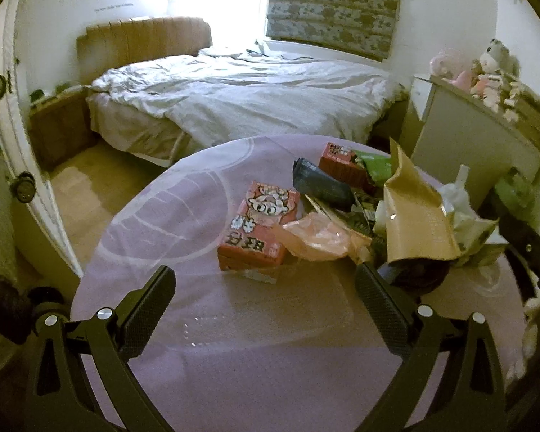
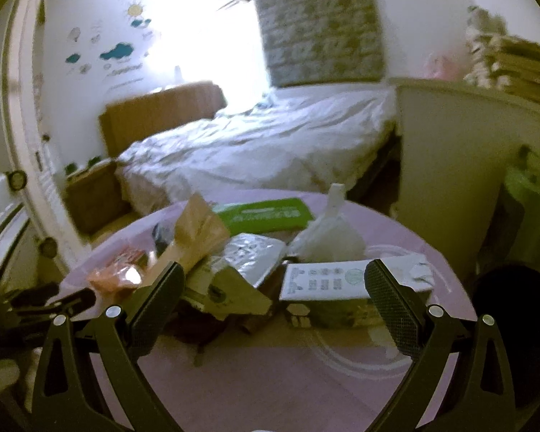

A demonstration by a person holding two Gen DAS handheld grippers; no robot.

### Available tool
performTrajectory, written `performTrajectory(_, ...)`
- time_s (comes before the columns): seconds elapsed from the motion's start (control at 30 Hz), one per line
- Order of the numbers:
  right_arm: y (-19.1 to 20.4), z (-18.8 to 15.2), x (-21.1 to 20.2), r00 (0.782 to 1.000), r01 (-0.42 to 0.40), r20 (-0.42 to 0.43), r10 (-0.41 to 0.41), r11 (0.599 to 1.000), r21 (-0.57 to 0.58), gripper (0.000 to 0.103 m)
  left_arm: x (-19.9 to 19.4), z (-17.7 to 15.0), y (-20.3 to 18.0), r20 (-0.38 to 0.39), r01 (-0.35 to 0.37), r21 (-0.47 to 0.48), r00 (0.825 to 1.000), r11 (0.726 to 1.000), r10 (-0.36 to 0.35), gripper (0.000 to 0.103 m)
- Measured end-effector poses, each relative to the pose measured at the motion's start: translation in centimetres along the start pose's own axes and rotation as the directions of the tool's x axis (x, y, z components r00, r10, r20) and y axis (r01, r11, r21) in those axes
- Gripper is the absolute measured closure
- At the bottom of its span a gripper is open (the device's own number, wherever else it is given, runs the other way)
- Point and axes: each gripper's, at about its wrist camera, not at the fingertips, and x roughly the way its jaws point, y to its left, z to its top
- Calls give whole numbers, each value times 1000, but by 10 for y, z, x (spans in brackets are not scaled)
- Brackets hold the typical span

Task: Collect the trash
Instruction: 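Grasp the red milk carton with the left tool while the right tool grasps the brown paper bag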

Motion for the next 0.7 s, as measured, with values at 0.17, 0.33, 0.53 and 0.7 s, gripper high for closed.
performTrajectory(0.17,19,39,20,985,-122,-126,114,991,-58,18,7,23,20,-24,42,12,999,999,-42,5)
performTrajectory(0.33,48,59,51,958,-173,-247,145,980,-100,29,24,46,32,-76,104,22,992,994,-102,7)
performTrajectory(0.53,69,57,104,916,-140,-390,94,986,-91,35,62,65,16,-201,144,86,972,986,-124,18)
performTrajectory(0.7,69,48,121,902,-126,-425,82,989,-77,47,89,64,12,-292,148,92,949,985,-115,36)
